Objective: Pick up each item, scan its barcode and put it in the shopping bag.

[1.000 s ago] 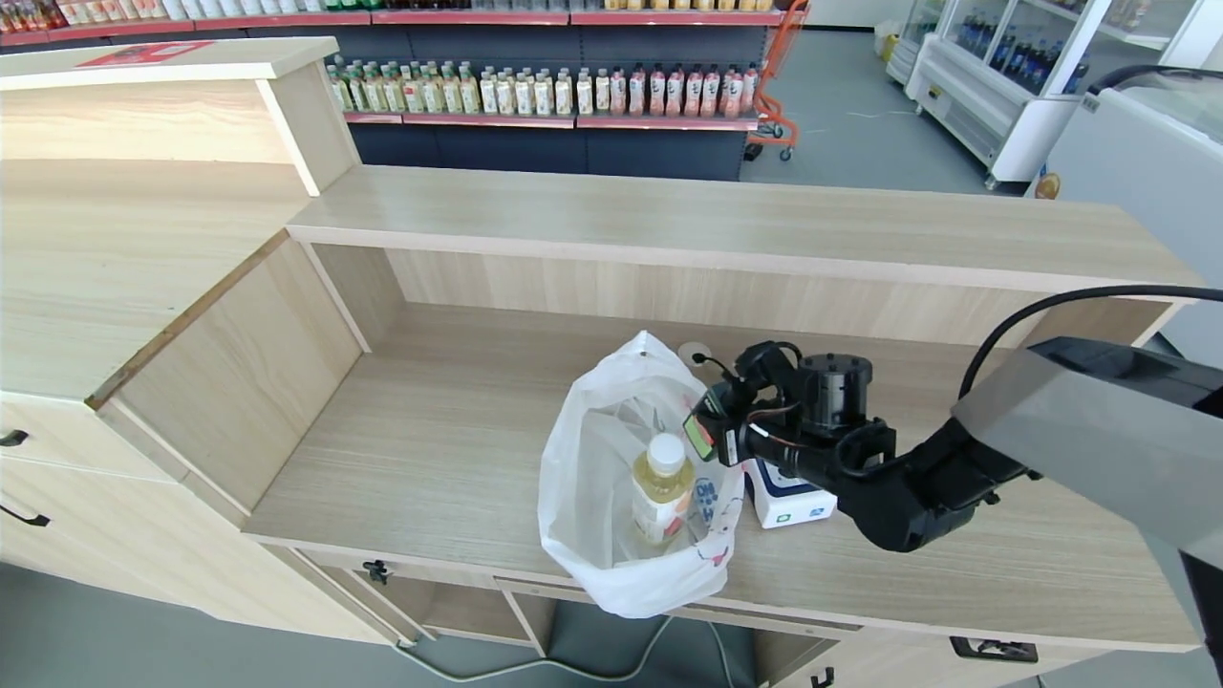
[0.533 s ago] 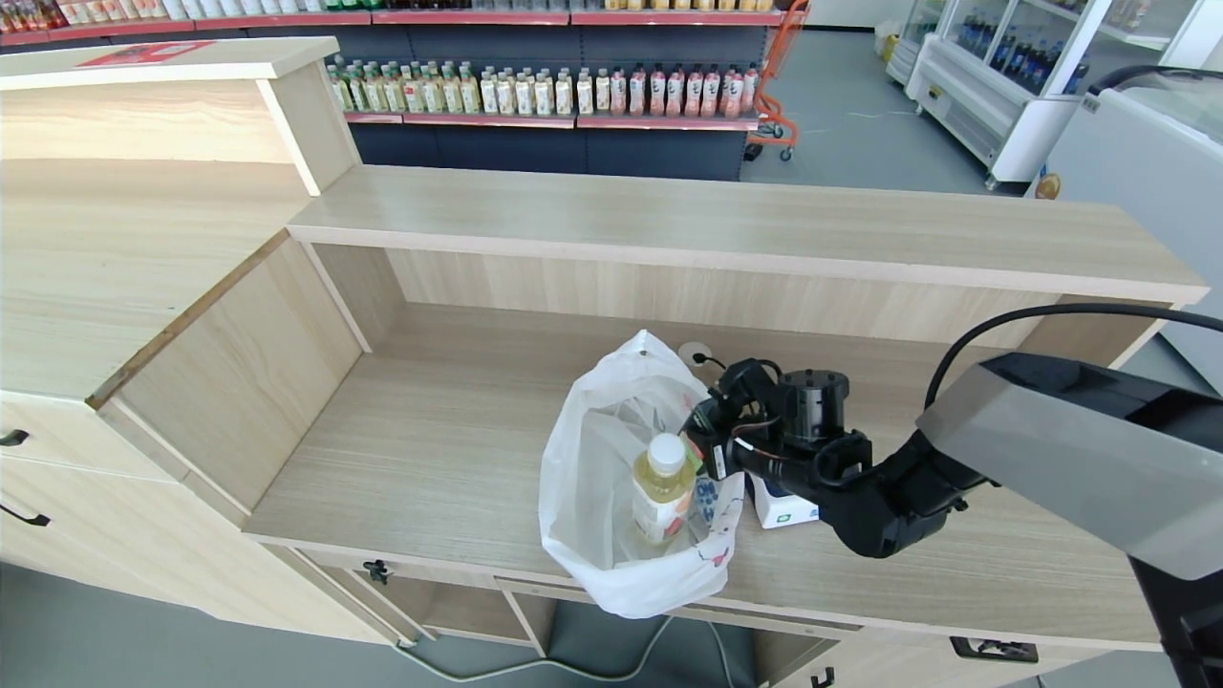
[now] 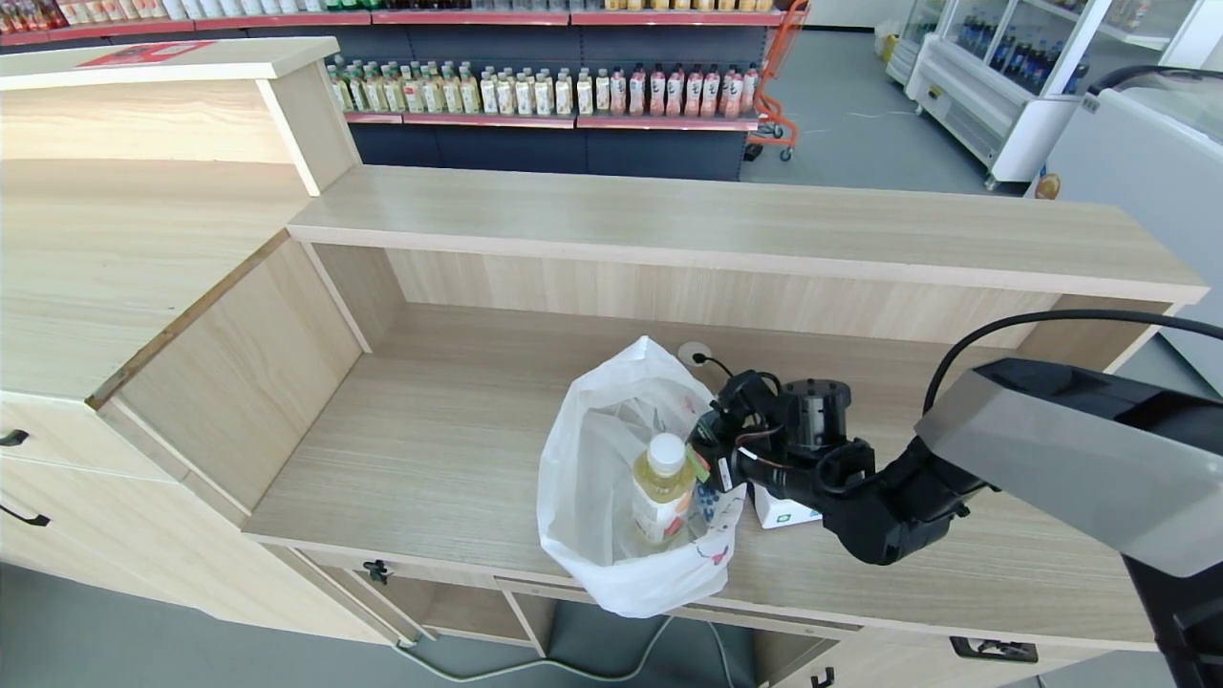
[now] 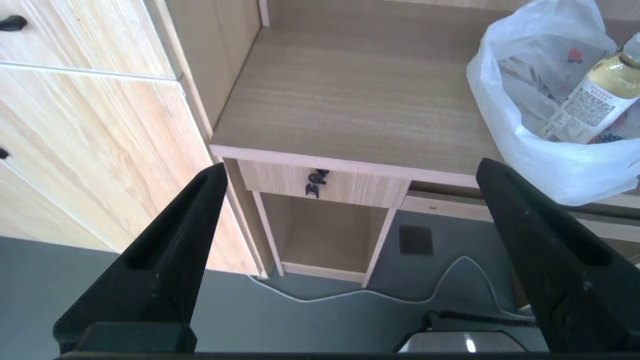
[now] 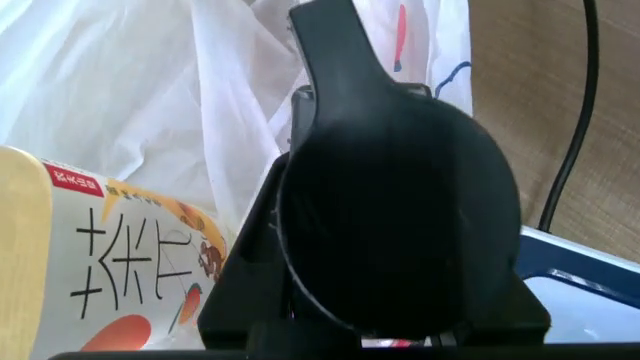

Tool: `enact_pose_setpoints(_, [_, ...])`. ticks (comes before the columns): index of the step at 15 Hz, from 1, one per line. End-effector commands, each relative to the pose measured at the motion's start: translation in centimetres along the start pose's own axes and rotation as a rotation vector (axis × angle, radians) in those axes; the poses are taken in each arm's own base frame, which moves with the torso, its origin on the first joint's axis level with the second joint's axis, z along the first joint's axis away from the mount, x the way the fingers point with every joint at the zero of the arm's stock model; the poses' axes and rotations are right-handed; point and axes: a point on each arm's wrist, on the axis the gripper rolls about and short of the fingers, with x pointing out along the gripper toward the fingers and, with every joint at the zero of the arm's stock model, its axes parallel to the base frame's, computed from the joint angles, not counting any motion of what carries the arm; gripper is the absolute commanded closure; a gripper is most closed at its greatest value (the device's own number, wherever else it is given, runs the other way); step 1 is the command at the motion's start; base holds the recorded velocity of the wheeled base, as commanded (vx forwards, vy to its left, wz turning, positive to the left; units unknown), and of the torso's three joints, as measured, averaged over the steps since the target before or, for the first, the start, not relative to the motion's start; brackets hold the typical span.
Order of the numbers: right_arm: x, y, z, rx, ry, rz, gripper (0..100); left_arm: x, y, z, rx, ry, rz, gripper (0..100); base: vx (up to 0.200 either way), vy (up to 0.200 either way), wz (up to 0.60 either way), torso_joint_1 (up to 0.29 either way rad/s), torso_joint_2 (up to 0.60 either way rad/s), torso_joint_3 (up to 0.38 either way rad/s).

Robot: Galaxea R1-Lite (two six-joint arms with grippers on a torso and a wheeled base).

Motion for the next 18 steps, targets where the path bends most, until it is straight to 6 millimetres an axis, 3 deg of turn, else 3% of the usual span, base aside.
enact_pose_setpoints(1, [-0.1, -0.2, -0.1, -0.005, 0.005, -0.003, 0, 0.0, 0.0, 0.0, 0.000, 0.000, 0.000, 0, 0.000, 0.000, 0.00, 0.000, 0.00, 0.000])
enact_pose_setpoints(3, [-0.5, -0.2, 0.4, -0.006, -0.011, 0.024, 0, 0.0, 0.0, 0.0, 0.000, 0.000, 0.000, 0, 0.000, 0.000, 0.00, 0.000, 0.00, 0.000])
enact_pose_setpoints(7, [-2.6, -0.8, 3.6, -0.008, -0.096, 0.063, 0, 0.0, 0.0, 0.0, 0.000, 0.000, 0.000, 0, 0.000, 0.000, 0.00, 0.000, 0.00, 0.000])
enact_pose_setpoints(10, [-7.8, -2.0, 7.9, 0.071, -0.188, 0.039, 0, 0.0, 0.0, 0.0, 0.000, 0.000, 0.000, 0, 0.000, 0.000, 0.00, 0.000, 0.00, 0.000])
enact_pose_setpoints(11, [-10.8, -2.6, 9.1, 0.093, -0.184, 0.017, 0, 0.0, 0.0, 0.0, 0.000, -0.001, 0.000, 0, 0.000, 0.000, 0.00, 0.000, 0.00, 0.000])
enact_pose_setpoints(13, [-19.7, -3.7, 10.8, 0.130, -0.133, -0.088, 0, 0.0, 0.0, 0.0, 0.000, 0.000, 0.000, 0, 0.000, 0.000, 0.00, 0.000, 0.00, 0.000])
enact_pose_setpoints(14, [-23.2, -3.5, 10.5, 0.144, -0.100, -0.154, 0, 0.0, 0.0, 0.0, 0.000, -0.001, 0.000, 0, 0.000, 0.000, 0.00, 0.000, 0.00, 0.000])
enact_pose_setpoints(15, [-29.6, -2.5, 9.5, 0.159, -0.070, -0.305, 0, 0.0, 0.0, 0.0, 0.000, -0.001, 0.000, 0, 0.000, 0.000, 0.00, 0.000, 0.00, 0.000])
enact_pose_setpoints(16, [-33.4, -1.3, 7.8, 0.165, -0.060, -0.408, 0, 0.0, 0.0, 0.0, 0.000, 0.000, 0.000, 0, 0.000, 0.000, 0.00, 0.000, 0.00, 0.000])
enact_pose_setpoints(17, [-35.5, -0.7, 6.4, 0.171, -0.050, -0.479, 0, 0.0, 0.0, 0.0, 0.000, -0.001, 0.000, 0, 0.000, 0.000, 0.00, 0.000, 0.00, 0.000])
enact_pose_setpoints(18, [-38.8, 0.9, 2.7, 0.178, -0.033, -0.574, 0, 0.0, 0.0, 0.0, 0.000, 0.000, 0.000, 0, 0.000, 0.000, 0.00, 0.000, 0.00, 0.000])
